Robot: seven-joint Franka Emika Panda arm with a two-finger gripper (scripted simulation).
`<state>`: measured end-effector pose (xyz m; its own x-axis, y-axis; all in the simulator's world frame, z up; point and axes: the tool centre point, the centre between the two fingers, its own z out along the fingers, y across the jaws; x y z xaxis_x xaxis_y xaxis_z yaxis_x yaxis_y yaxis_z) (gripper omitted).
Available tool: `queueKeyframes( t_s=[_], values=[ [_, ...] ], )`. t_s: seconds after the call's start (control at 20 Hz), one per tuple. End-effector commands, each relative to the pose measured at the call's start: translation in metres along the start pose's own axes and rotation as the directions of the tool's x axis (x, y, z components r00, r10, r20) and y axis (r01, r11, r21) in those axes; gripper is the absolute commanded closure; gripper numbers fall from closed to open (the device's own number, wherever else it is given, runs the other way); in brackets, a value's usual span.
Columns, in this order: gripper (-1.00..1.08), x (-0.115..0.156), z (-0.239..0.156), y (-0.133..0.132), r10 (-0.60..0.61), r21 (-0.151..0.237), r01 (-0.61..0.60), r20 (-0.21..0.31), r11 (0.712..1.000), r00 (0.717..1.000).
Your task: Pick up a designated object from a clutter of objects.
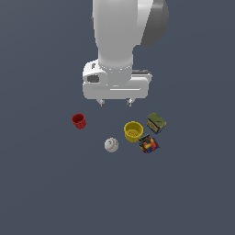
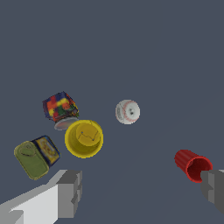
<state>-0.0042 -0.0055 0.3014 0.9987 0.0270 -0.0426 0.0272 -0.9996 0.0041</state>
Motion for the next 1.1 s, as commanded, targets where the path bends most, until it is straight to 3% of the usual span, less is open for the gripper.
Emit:
queueKeyframes(
  t_s=[0.0,0.55,0.8,1.05],
  values=[
    [-0.92,0.0,0.0,0.0,-0.002,-0.001,0.002,-0.001,1.0,1.0],
    [-0.92,0.018,0.035,-0.026,-0.091,-0.016,0.091,-0.006,0.996,0.996],
    [-0.92,0.032,0.073,-0.056,-0.188,-0.026,0.188,-0.012,0.982,0.982],
    [-0.92,0.043,0.123,-0.098,-0.309,-0.029,0.309,-0.021,0.951,0.951]
  ],
)
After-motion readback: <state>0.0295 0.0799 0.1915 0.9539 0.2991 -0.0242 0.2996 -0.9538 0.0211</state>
